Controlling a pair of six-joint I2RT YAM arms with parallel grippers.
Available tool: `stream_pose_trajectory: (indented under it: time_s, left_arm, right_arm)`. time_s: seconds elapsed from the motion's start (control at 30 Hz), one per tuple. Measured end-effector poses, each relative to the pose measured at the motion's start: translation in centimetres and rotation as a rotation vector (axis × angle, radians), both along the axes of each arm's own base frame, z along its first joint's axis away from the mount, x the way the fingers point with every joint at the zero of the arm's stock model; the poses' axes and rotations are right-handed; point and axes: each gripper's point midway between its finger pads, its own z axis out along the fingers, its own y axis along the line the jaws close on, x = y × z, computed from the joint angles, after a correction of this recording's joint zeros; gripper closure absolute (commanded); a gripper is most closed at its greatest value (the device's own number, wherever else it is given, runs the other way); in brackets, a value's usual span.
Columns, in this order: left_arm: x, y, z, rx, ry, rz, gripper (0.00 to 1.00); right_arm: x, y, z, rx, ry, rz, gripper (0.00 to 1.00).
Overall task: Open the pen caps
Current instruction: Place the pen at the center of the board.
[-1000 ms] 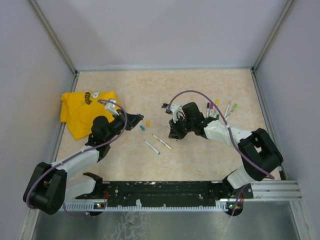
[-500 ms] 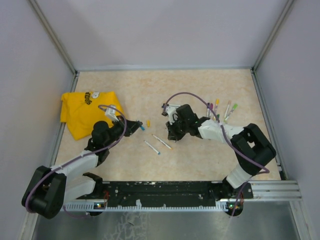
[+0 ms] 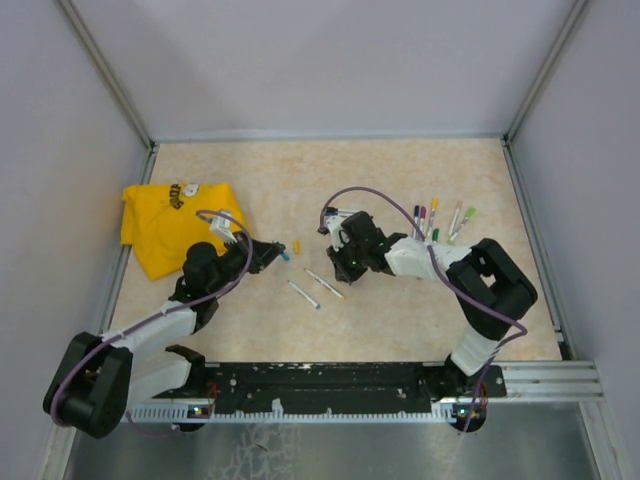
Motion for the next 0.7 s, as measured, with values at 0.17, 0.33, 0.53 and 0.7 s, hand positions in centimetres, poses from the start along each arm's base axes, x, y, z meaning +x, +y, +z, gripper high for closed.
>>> stream_pose_trajectory:
  time_s: [0.17, 0.33, 0.53, 0.7]
  left_arm:
    - [-0.12, -0.05, -0.09, -0.002, 0.004, -0.005, 1.00]
    - [-0.18, -0.10, -0.09, -0.003, 0.005, -0.009, 1.00]
    - [-0.29, -0.20, -0.07, -0.005, 0.007, -0.017, 1.00]
    - [-0.56, -0.45, -0.13, -0.014, 0.019, -0.035, 1.00]
  right_arm:
    - [-0.15, -0.12, -1.04, -0.034, 0.017, -0.005, 0.82]
    - [0.04, -0.21, -1.09, -0.046, 0.013, -0.012, 0.82]
    - [0.13, -0.26, -1.02, -0.052, 0.013, -0.015, 0.80]
    - [-0.05, -0.18, -0.81, -0.053, 0.025, -0.007, 0.74]
